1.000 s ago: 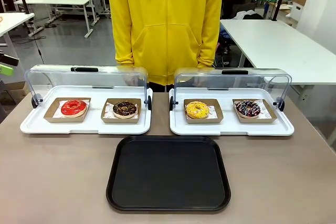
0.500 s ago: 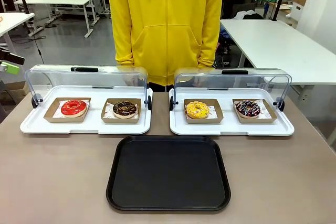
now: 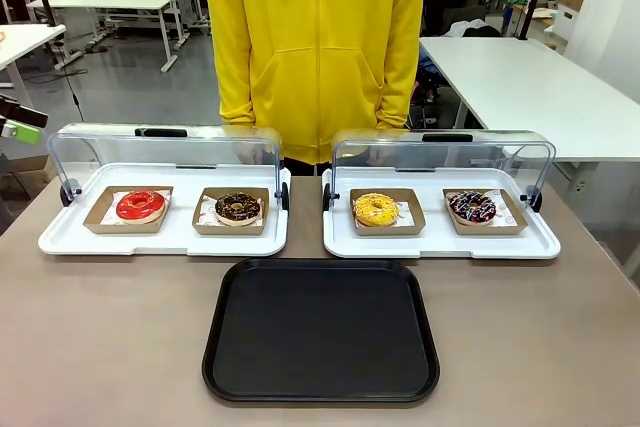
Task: Move the second donut from the left to the tray.
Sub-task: Pick up the Paper togo box containing the Donut indicated by the person and place it on the Handle tray.
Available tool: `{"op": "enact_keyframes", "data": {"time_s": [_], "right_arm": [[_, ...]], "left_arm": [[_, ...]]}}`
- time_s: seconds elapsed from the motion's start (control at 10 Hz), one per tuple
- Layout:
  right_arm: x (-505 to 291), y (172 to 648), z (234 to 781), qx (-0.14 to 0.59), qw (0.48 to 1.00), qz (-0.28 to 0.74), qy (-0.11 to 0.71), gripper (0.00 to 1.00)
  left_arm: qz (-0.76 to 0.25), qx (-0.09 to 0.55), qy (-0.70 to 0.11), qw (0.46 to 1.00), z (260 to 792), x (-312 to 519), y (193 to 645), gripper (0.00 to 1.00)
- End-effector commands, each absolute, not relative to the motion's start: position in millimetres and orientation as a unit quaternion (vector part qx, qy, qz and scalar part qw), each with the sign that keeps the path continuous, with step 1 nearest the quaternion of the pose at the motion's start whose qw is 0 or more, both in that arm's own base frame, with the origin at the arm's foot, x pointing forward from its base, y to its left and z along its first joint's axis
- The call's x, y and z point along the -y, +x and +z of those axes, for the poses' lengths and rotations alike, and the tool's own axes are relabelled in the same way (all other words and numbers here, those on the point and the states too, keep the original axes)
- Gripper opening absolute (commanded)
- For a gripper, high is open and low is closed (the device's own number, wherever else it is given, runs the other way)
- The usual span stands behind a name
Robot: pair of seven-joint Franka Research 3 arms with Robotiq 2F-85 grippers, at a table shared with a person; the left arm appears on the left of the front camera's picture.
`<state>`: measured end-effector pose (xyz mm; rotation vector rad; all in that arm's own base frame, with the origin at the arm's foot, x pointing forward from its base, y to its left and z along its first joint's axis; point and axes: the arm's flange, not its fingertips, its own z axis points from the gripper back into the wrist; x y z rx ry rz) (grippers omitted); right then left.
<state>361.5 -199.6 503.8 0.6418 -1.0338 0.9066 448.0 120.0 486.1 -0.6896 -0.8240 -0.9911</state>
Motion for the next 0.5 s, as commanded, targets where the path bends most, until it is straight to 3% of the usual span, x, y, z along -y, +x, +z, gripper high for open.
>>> {"op": "enact_keyframes", "data": {"time_s": [0.0,0.4], "right_arm": [[198.7,362.7,504.2,0.469,0.726,0.409,0.293,1.00],[198.7,362.7,504.2,0.469,0.726,0.409,0.293,1.00]], "left_arm": [[-0.448,0.410,-0.317,0.728,485.9,-124.2,449.3,1.00],[-0.450,0.385,-0.315,0.742,487.3,-121.4,448.3,1.00]]}}
